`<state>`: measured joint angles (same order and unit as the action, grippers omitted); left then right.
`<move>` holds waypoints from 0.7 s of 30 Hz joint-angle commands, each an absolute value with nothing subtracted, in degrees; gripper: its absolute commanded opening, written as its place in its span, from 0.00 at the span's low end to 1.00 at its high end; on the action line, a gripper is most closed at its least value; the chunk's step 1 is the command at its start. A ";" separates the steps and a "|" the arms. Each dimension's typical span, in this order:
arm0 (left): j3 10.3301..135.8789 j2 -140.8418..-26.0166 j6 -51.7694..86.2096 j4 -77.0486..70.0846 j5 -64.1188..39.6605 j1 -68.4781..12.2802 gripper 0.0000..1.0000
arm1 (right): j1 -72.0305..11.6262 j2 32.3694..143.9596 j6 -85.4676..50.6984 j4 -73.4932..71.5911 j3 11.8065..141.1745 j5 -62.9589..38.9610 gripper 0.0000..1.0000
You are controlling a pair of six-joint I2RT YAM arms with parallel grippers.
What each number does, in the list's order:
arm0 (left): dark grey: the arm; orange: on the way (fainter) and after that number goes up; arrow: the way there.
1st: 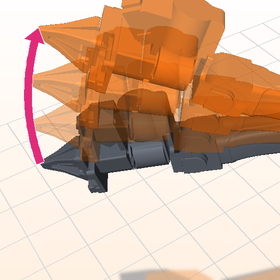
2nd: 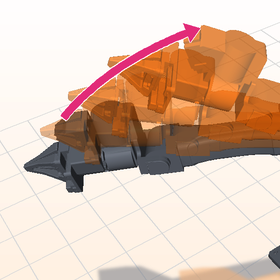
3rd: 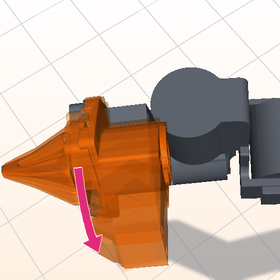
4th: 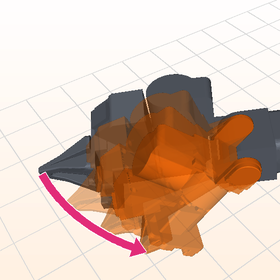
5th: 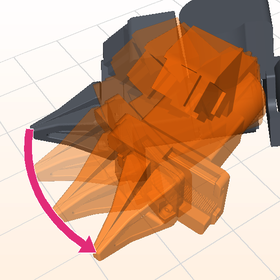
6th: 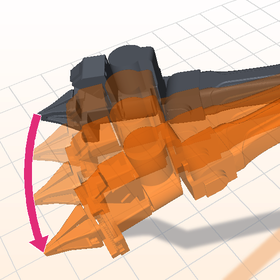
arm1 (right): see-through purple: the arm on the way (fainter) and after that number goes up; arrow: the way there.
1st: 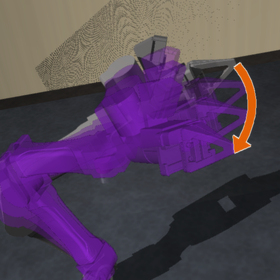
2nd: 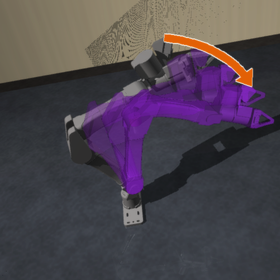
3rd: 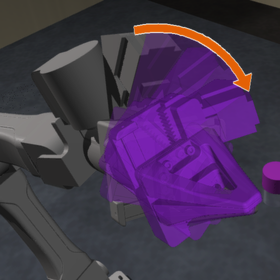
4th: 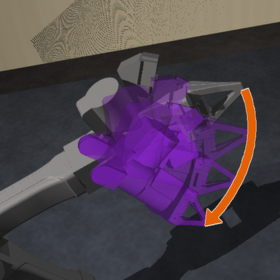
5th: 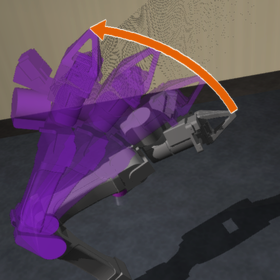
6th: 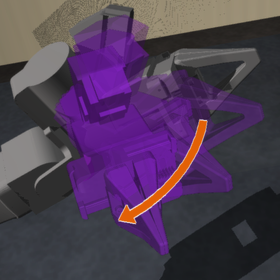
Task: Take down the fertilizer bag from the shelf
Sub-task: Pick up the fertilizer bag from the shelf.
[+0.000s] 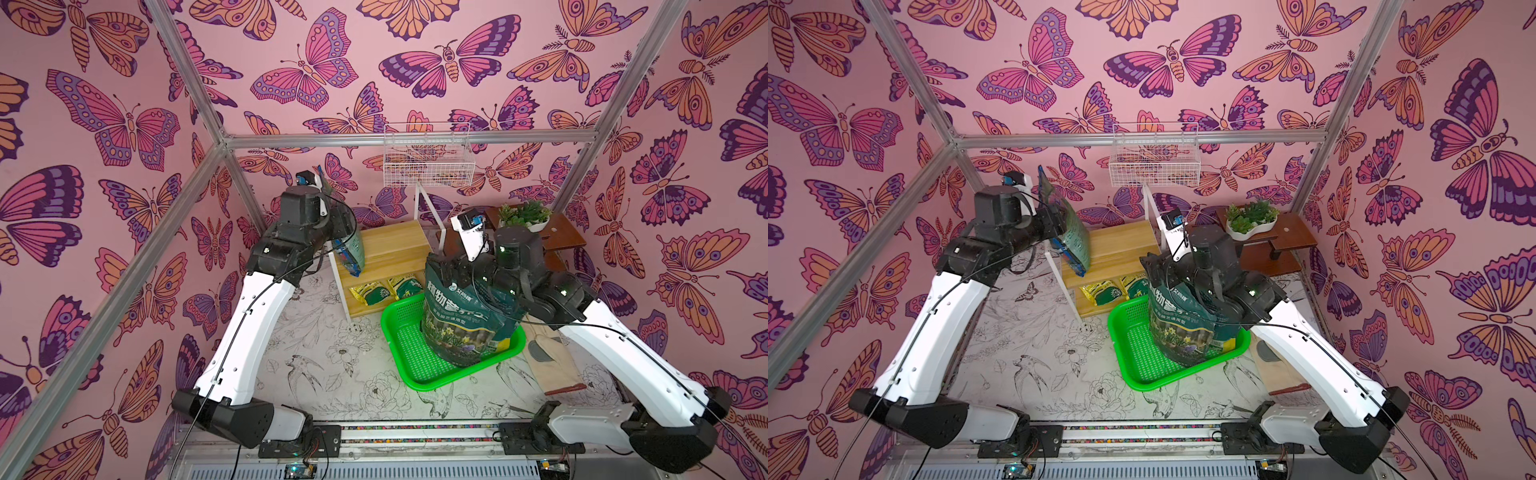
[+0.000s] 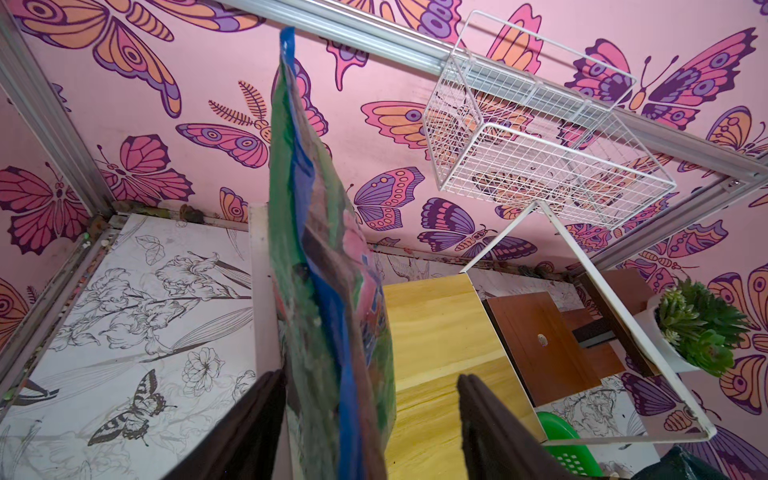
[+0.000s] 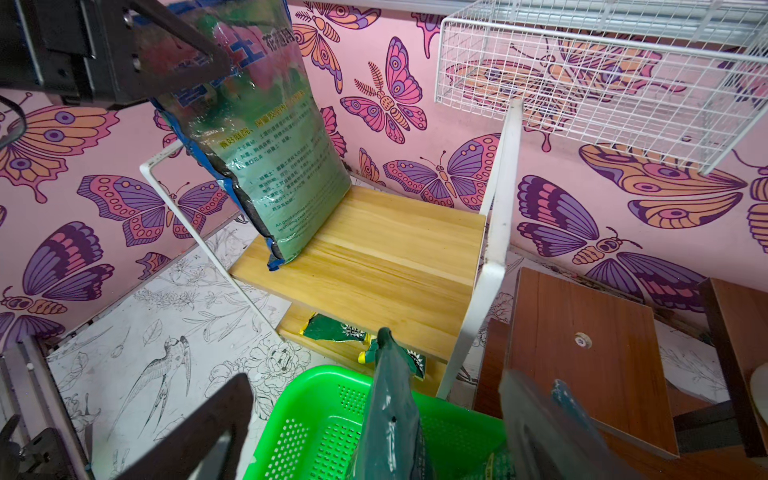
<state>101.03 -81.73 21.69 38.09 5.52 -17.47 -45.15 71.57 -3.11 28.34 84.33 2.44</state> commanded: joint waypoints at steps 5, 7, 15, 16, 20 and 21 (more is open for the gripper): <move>101.51 -81.65 22.32 35.87 4.05 -16.96 0.34 | -45.44 68.82 -1.60 28.30 82.93 4.60 0.96; 101.82 -81.64 22.49 35.46 3.81 -16.96 0.24 | -45.47 68.90 -1.41 28.56 82.56 4.87 0.96; 104.49 -84.32 23.36 35.15 1.80 -17.01 0.00 | -45.44 68.37 -1.15 28.84 81.17 5.91 0.96; 105.00 -84.90 23.69 35.07 1.11 -16.96 0.00 | -45.45 68.30 -1.06 28.83 81.08 6.08 0.96; 107.00 -86.42 25.51 33.46 -1.81 -16.96 0.00 | -45.44 67.59 -0.63 28.82 80.75 7.13 0.96; 107.64 -86.72 25.87 33.25 -2.37 -17.03 0.00 | -45.51 67.44 -0.39 28.83 80.68 7.41 0.96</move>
